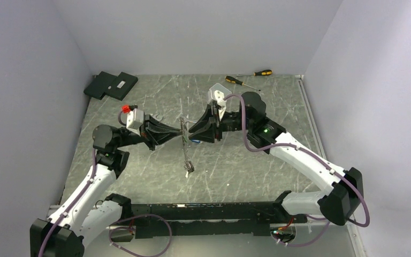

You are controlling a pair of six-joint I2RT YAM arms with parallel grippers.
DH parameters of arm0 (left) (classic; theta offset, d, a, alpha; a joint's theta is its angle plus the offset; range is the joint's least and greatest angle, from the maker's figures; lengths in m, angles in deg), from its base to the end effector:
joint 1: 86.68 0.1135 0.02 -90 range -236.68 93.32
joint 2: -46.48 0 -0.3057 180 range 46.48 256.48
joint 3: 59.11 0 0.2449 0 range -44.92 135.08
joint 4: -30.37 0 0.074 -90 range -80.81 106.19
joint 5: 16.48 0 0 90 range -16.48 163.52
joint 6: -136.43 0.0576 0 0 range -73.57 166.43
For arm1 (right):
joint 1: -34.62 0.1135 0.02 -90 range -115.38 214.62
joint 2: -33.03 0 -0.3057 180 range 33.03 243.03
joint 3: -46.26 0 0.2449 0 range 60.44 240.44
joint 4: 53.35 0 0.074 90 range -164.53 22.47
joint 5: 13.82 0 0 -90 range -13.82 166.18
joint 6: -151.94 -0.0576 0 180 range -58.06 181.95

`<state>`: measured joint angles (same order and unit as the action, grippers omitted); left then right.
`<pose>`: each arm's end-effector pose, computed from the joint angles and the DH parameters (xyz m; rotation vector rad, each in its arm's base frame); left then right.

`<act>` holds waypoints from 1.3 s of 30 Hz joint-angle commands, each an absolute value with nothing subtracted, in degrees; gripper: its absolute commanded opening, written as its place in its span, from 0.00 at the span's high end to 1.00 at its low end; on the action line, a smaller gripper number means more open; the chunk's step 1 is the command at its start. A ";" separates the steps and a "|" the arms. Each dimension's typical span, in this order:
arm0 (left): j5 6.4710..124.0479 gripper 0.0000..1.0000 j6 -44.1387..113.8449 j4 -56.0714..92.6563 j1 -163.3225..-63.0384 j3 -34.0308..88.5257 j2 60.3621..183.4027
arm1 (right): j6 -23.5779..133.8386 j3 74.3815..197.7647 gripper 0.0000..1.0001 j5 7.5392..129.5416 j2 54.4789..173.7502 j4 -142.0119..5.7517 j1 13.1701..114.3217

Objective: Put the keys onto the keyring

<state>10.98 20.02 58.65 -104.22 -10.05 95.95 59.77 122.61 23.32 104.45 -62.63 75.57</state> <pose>0.1325 -0.0955 0.3911 0.9570 1.1088 -1.2216 0.1776 0.2149 0.4161 -1.2470 1.2857 1.3060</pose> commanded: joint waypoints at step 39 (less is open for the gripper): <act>14.35 0.99 20.71 60.91 -103.20 -10.81 93.24 | 61.30 129.08 1.00 23.03 110.00 -60.23 78.54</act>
